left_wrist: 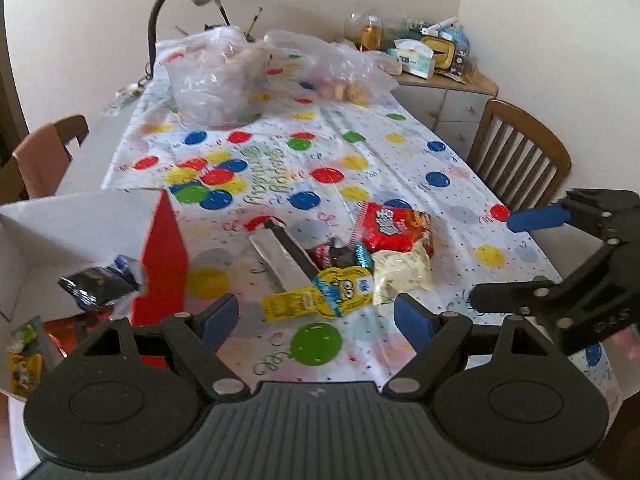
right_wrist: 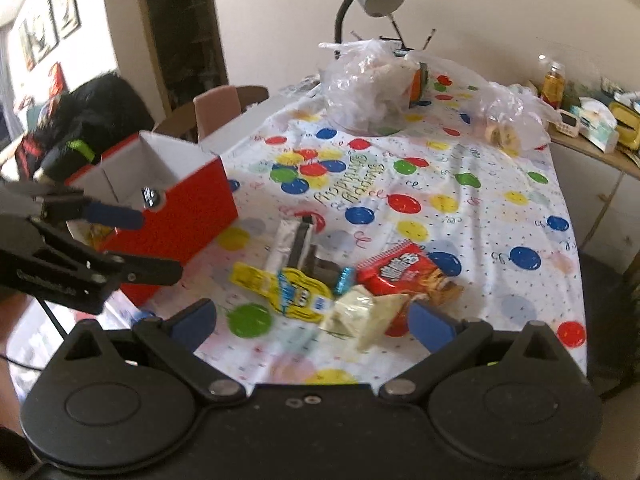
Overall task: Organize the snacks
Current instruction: 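Move both open tools back over the snack pile, then grasp the pale yellow bag with right tool while left tool grasps yellow minion jelly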
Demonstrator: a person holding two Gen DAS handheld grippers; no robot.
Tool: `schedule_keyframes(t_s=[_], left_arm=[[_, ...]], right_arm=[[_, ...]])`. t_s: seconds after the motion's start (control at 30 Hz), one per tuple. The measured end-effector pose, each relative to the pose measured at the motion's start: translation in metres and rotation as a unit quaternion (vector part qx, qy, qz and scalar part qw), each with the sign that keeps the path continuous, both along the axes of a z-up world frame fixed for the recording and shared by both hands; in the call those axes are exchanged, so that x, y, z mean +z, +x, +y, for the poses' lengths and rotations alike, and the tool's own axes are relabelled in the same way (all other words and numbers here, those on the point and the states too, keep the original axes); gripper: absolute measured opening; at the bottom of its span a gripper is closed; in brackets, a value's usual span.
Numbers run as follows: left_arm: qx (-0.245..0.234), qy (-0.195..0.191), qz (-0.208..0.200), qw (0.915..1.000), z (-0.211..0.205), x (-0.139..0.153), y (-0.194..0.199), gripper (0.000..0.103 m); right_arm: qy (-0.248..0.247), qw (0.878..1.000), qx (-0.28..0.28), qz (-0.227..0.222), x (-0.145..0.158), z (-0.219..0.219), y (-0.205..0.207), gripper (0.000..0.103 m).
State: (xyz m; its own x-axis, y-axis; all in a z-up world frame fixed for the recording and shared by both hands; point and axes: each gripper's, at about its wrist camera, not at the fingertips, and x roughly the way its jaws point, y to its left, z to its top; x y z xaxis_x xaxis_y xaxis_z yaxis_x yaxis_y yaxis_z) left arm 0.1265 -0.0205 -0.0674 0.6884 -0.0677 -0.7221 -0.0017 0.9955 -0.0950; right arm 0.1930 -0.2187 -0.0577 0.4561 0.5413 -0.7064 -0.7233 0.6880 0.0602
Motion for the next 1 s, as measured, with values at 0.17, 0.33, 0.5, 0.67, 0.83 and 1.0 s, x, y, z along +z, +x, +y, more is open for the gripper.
schedule_keyframes(t_s=[0.17, 0.33, 0.5, 0.67, 0.83, 1.0], left_arm=[[0.000, -0.001, 0.011, 0.9999, -0.010, -0.006, 0.006, 0.085], [0.012, 0.002, 0.023, 0.9997, -0.013, -0.011, 0.010, 0.085], [0.013, 0.013, 0.033, 0.9993, -0.012, -0.016, 0.015, 0.085], [-0.009, 0.035, 0.044, 0.9984, -0.016, -0.023, 0.025, 0.085], [-0.062, 0.064, 0.052, 0.9947, -0.024, -0.029, 0.040, 0.085], [-0.114, 0.092, 0.063, 0.9873, -0.033, -0.040, 0.058, 0.085]], right_arm=[[-0.026, 0.999, 0.035, -0.002, -0.018, 0.003, 0.025, 0.101], [-0.059, 0.995, 0.082, -0.009, -0.039, 0.022, 0.050, 0.093], [-0.076, 0.989, 0.124, 0.004, -0.059, 0.044, 0.072, 0.080], [-0.120, 0.977, 0.174, 0.007, -0.079, 0.053, 0.078, 0.070], [-0.134, 0.973, 0.190, 0.006, -0.087, 0.050, 0.079, 0.062], [-0.143, 0.970, 0.196, 0.007, -0.091, 0.041, 0.076, 0.048]])
